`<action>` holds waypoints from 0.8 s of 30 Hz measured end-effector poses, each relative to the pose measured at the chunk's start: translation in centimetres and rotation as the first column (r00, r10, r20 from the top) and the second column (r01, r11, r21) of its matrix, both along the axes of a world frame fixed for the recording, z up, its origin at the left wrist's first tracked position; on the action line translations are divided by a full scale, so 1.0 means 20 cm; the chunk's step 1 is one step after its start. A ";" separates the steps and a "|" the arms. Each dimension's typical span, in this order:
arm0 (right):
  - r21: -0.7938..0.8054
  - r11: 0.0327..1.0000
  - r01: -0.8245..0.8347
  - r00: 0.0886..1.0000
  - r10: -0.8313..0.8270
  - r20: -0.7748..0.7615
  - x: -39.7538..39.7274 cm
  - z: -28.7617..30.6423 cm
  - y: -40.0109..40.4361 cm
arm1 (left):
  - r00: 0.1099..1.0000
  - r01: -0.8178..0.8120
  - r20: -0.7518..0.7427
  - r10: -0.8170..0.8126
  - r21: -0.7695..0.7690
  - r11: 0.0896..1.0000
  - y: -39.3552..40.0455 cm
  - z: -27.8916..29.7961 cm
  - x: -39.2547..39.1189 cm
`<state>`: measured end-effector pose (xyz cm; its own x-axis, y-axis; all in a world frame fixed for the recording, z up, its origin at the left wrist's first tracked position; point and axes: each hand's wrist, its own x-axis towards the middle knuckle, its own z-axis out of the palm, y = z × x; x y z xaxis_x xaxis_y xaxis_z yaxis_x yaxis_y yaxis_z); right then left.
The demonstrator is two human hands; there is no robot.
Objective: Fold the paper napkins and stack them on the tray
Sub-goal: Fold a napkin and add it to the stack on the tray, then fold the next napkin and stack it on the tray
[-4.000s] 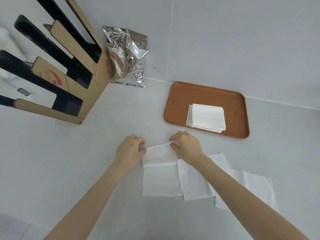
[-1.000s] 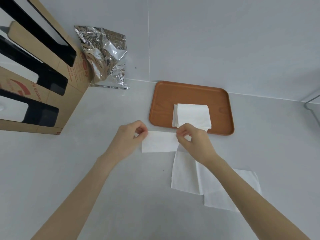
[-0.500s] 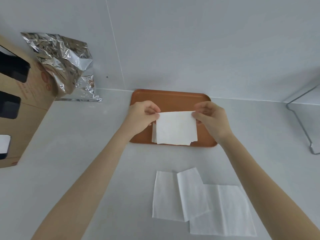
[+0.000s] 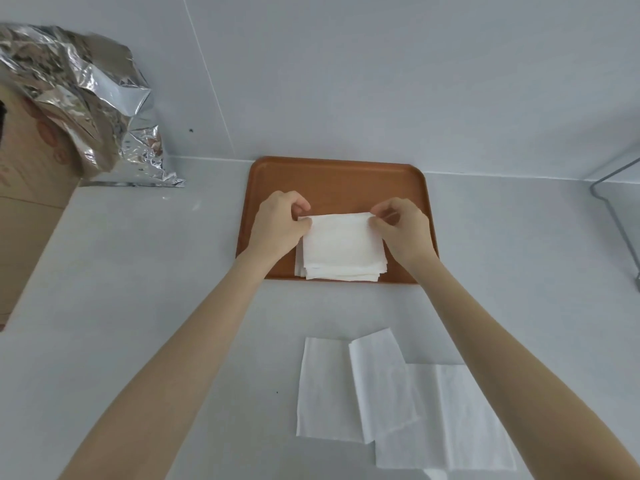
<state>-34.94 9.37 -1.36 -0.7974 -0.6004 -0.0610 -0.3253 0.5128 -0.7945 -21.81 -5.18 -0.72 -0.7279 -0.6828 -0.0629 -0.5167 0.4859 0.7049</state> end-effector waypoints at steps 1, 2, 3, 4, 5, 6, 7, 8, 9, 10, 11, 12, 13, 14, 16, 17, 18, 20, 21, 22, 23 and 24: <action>-0.003 1.000 -0.013 1.000 0.012 -0.022 0.00 0.02 0.01 | 1.000 0.005 -0.019 -0.006 -0.030 1.000 0.01 0.02 0.00; -0.005 1.000 -0.031 0.999 0.031 -0.039 0.01 0.06 0.03 | 0.999 0.017 -0.045 -0.019 -0.057 0.998 0.04 0.05 0.01; 0.000 0.999 -0.052 0.997 0.052 -0.051 0.03 0.10 0.07 | 0.997 0.039 -0.069 -0.044 -0.079 0.996 0.07 0.08 0.02; 0.013 0.997 -0.078 0.996 0.079 -0.051 0.06 0.14 0.11 | 0.993 0.070 -0.088 -0.078 -0.093 0.993 0.11 0.12 0.03; 0.034 0.993 -0.110 0.993 0.112 -0.037 0.08 0.18 0.15 | 0.988 0.105 -0.101 -0.115 -0.093 0.990 0.15 0.15 0.03; 0.061 0.988 -0.143 0.989 0.144 -0.017 0.12 0.23 0.21 | 0.981 0.147 -0.116 -0.155 -0.074 0.986 0.21 0.18 0.04; 0.086 0.981 -0.172 0.985 0.172 0.004 0.16 0.26 0.28 | 0.973 0.187 -0.127 -0.191 -0.043 0.981 0.27 0.20 0.05; 0.106 0.975 -0.194 0.981 0.192 0.023 0.20 0.29 0.34 | 0.966 0.225 -0.129 -0.225 -0.013 0.974 0.33 0.21 0.06; 0.127 0.971 -0.204 0.979 0.202 0.035 0.25 0.30 0.41 | 0.958 0.266 -0.116 -0.263 0.011 0.964 0.39 0.21 0.07; 0.155 0.966 -0.208 0.978 0.204 0.040 0.29 0.31 0.48 | 0.947 0.313 -0.089 -0.309 0.029 0.949 0.45 0.20 0.08; 0.195 0.959 -0.207 0.978 0.202 0.042 0.34 0.31 0.54 | 0.931 0.363 -0.056 -0.360 0.046 0.931 0.50 0.19 0.09; 0.243 0.948 -0.205 0.979 0.198 0.051 0.38 0.29 0.60 | 0.910 0.414 -0.015 -0.414 0.059 0.908 0.54 0.16 0.09; 0.294 0.934 -0.202 0.979 0.191 0.064 0.42 0.27 0.65 | 0.885 0.463 0.029 -0.465 0.060 0.884 0.58 0.13 0.10; 0.344 0.918 -0.196 0.981 0.181 0.076 0.46 0.24 0.70 | 0.859 0.504 0.074 -0.507 0.052 0.862 0.61 0.10 0.12; 0.427 0.889 -0.164 0.987 0.150 0.064 0.54 0.18 0.77 | 0.821 0.552 0.144 -0.552 0.041 0.833 0.67 0.03 0.14; 0.452 0.881 -0.142 0.990 0.133 0.051 0.58 0.14 0.80 | 0.810 0.563 0.170 -0.562 0.044 0.825 0.69 0.00 0.15; 0.463 0.878 -0.123 0.992 0.116 0.045 0.60 0.12 0.82 | 0.803 0.569 0.187 -0.566 0.044 0.821 0.71 -0.03 0.16; 0.491 0.866 -0.093 0.996 0.087 0.036 0.64 0.07 0.85 | 0.801 0.573 0.192 -0.567 0.027 0.819 0.73 -0.07 0.17; 0.511 0.856 -0.082 0.997 0.076 0.033 0.65 0.05 0.86 | 0.805 0.572 0.185 -0.564 0.010 0.820 0.74 -0.08 0.17; 0.520 0.851 -0.070 0.998 0.064 0.031 0.66 0.04 0.87 | 0.812 0.567 0.177 -0.557 -0.005 0.824 0.74 -0.09 0.18; 0.516 0.855 -0.055 0.998 0.047 0.029 0.67 0.03 0.87 | 0.819 0.560 0.166 -0.549 -0.020 0.829 0.74 -0.09 0.18; 0.503 0.863 -0.039 0.999 0.030 0.028 0.67 0.02 0.87 | 0.826 0.551 0.158 -0.540 -0.030 0.834 0.74 -0.10 0.18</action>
<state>-21.52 26.87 -0.99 -0.7724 -0.5112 -0.3768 -0.3380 0.8333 -0.4375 -18.15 9.64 -2.62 -0.9706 -0.1831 -0.1562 -0.2405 0.7635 0.5993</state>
